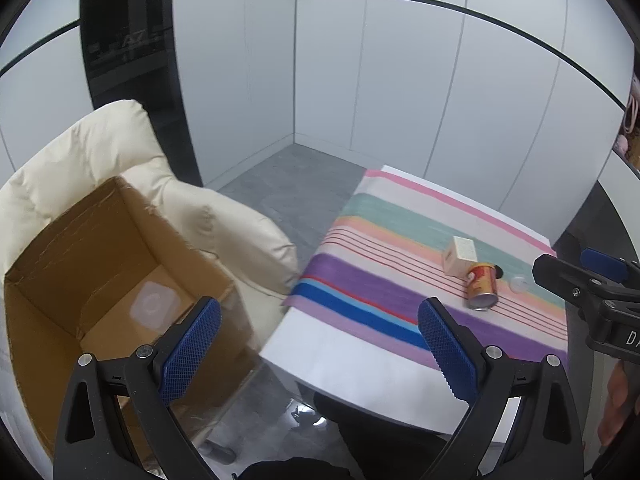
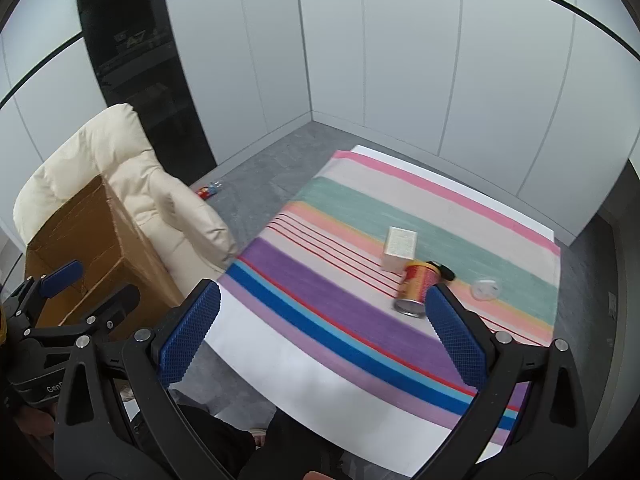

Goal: Organize objects
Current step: 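Move both open tools back toward the remaining objects on the cloth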

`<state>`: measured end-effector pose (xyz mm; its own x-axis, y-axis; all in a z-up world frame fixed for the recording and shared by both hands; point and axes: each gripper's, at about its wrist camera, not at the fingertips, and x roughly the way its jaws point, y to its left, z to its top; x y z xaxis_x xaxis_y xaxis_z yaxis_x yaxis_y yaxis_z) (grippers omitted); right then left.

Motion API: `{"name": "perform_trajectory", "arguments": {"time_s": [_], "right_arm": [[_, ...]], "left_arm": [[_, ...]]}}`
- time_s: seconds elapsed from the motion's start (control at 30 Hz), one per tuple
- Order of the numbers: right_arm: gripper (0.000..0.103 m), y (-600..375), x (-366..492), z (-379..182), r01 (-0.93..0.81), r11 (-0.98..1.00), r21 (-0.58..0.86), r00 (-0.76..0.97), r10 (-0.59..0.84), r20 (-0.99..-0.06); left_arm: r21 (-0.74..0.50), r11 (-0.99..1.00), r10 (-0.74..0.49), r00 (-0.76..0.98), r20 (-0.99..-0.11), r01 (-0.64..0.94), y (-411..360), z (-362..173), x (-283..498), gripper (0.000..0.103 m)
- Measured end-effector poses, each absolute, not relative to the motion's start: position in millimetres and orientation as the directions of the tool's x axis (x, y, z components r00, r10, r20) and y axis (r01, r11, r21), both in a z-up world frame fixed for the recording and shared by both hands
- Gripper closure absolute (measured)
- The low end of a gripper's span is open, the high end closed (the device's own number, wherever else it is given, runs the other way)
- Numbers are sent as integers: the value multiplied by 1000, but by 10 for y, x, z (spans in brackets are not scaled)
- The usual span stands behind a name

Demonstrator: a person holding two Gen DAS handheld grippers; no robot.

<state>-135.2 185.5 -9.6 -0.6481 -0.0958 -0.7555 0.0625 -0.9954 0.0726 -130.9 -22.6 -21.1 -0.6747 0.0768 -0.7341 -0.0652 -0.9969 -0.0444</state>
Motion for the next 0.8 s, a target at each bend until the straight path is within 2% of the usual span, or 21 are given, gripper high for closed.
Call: {"name": "perform_trajectory", "arguments": {"time_s": [0.8], "right_arm": [[0,2822,-1011,-188,-97,-993,67,-634,10,-774]], "left_arm": [[-58,-976,181,-639,-748,-208,662,-301,-1363,4]]}}
